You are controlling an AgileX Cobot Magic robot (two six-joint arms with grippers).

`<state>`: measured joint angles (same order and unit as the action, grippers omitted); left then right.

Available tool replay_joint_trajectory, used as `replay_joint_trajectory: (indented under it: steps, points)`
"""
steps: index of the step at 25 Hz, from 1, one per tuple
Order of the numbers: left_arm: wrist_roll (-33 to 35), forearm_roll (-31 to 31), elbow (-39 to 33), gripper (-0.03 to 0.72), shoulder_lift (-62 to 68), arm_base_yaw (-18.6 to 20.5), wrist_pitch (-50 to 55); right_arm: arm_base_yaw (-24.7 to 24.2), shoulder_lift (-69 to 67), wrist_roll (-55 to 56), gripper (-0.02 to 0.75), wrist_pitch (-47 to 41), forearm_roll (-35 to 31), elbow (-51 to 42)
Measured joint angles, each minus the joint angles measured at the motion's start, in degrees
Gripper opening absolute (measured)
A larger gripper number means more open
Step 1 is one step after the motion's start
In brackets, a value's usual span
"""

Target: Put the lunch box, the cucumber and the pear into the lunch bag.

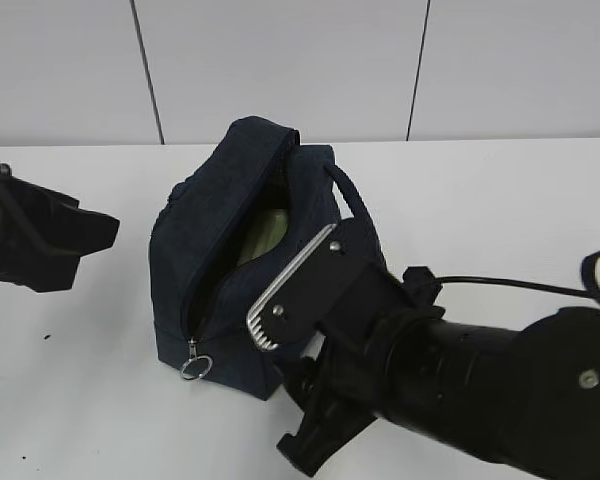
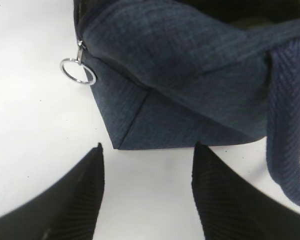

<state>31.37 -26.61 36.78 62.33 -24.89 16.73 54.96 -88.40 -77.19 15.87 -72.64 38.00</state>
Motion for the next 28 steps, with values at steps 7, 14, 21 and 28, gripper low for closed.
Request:
replay_joint_trajectory:
  steps: [7,14,21,28]
  points:
    - [0.0,0.0,0.0,0.236,0.05,0.0,0.0,0.14,-0.97,6.96,0.407,0.25,7.11,0.97]
    - [0.0,0.0,0.0,0.229,0.05,0.0,0.0,0.14,-0.12,47.8,0.358,-4.3,45.07,1.22]
    - [0.0,0.0,0.0,0.229,0.05,0.0,0.0,0.14,-3.03,57.36,0.35,10.4,52.61,-7.71]
    - [0.0,0.0,0.0,0.229,0.05,0.0,0.0,0.14,-9.61,63.75,0.349,14.19,61.5,-7.48]
